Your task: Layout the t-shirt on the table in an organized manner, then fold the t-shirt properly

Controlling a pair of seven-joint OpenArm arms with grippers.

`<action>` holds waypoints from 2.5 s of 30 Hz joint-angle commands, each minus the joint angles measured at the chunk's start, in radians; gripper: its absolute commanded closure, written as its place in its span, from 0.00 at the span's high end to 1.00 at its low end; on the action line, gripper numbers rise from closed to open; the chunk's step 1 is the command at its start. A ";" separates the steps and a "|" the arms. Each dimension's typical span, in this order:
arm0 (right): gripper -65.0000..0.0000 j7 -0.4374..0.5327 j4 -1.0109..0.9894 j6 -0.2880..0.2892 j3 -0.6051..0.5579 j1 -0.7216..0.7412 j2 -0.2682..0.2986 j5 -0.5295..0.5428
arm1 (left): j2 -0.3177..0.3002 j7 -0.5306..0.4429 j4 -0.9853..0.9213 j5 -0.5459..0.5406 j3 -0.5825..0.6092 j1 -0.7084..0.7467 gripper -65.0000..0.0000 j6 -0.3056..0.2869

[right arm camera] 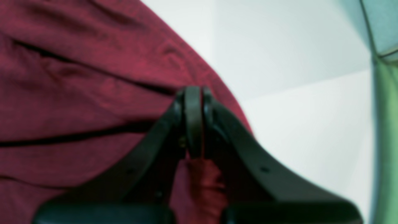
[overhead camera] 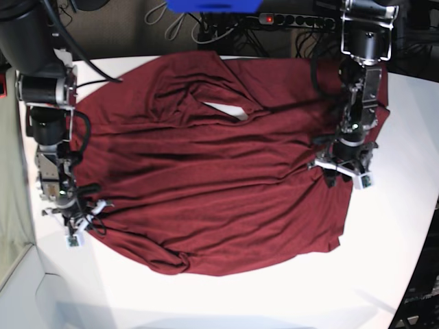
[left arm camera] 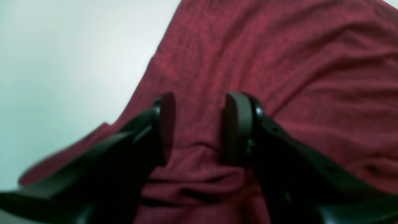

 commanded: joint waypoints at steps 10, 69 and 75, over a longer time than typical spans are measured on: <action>0.00 0.026 0.017 -0.006 0.001 0.091 -0.091 0.006 | -0.013 -0.019 0.280 0.006 -0.114 0.063 0.40 0.002; 0.00 0.027 0.017 -0.006 -0.062 -0.043 -0.076 0.008 | -0.053 0.130 0.433 -0.079 -0.020 0.054 0.40 0.001; 0.00 0.026 0.017 -0.006 -0.062 -0.044 -0.076 0.008 | -0.001 0.127 0.264 -0.105 -0.002 -0.170 0.40 0.001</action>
